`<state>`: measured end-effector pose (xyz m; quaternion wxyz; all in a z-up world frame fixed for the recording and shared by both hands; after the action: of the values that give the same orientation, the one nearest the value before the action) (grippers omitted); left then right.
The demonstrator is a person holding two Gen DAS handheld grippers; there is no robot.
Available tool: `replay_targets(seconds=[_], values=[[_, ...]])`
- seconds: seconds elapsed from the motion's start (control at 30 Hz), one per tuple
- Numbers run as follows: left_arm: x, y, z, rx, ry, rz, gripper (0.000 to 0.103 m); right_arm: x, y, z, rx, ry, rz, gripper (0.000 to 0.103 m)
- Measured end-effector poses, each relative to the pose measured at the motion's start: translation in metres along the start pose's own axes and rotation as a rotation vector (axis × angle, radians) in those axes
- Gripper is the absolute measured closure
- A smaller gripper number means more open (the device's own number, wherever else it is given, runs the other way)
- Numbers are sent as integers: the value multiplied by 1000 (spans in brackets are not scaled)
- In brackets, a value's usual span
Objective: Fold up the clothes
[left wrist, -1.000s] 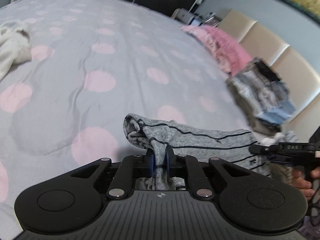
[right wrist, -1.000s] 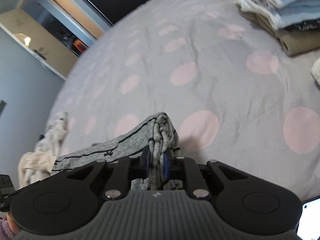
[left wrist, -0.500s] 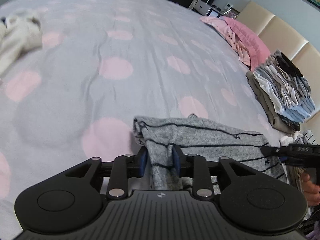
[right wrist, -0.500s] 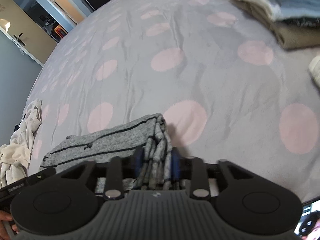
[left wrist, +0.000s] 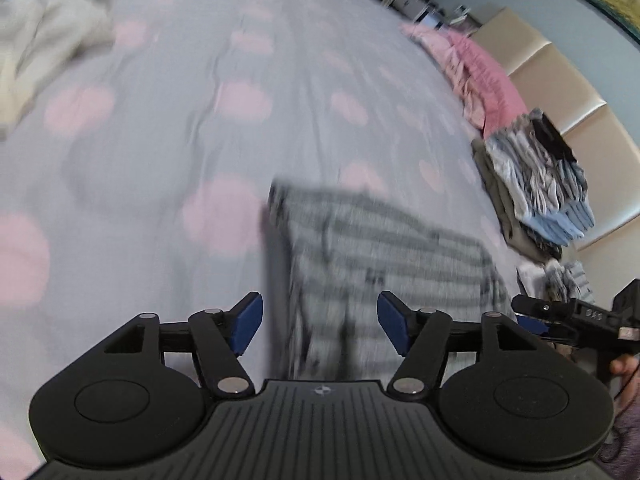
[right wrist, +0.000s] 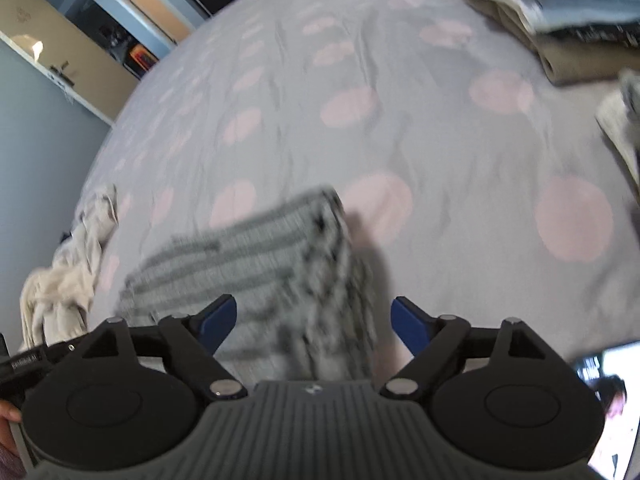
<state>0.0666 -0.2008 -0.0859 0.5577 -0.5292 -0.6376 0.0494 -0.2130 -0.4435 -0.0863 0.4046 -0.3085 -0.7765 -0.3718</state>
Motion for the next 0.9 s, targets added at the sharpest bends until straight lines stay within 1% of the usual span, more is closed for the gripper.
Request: replay_targets(seconds=[0.07, 0.2, 0.33, 0.4, 0.57, 0.63, 0.73, 0.77, 0.8, 0.83, 0.9], values=[[0, 8, 14, 48, 30, 19, 41, -2, -10, 12, -9, 38, -4, 16], [1, 20, 33, 125, 68, 59, 41, -6, -33, 34, -75, 131, -42, 16], [-11, 28, 49, 171, 130, 73, 41, -15, -46, 51, -138, 200, -90, 15], [-16, 31, 53, 185, 135, 83, 41, -21, -48, 57, -171, 234, -125, 15], [-24, 41, 53, 242, 130, 134, 42, -30, -38, 63, -124, 253, -151, 14], [-28, 44, 53, 263, 131, 153, 45, -35, -33, 64, -99, 253, -156, 14], [-33, 47, 53, 278, 128, 166, 51, -40, -23, 64, -57, 244, -157, 15], [-35, 48, 53, 283, 127, 170, 53, -40, -23, 63, -62, 236, -160, 20], [-35, 49, 53, 287, 126, 173, 56, -41, -24, 62, -74, 230, -162, 30], [-35, 49, 52, 288, 123, 176, 58, -41, -25, 61, -82, 229, -167, 34], [-36, 49, 52, 289, 115, 183, 66, -42, -26, 59, -96, 230, -181, 44]])
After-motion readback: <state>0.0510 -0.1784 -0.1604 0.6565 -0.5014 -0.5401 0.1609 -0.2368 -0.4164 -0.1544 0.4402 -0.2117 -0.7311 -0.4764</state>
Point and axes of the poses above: each gripper's, at about its wrist camera, not at the fingertips, and x roughly against the way its jaws point, y to its left, z to its underside, the point moved 2 cm from there along -x, roughly the way its jaws point, and after that the axes turned 10 degrees about z, right-handed, at the moved point
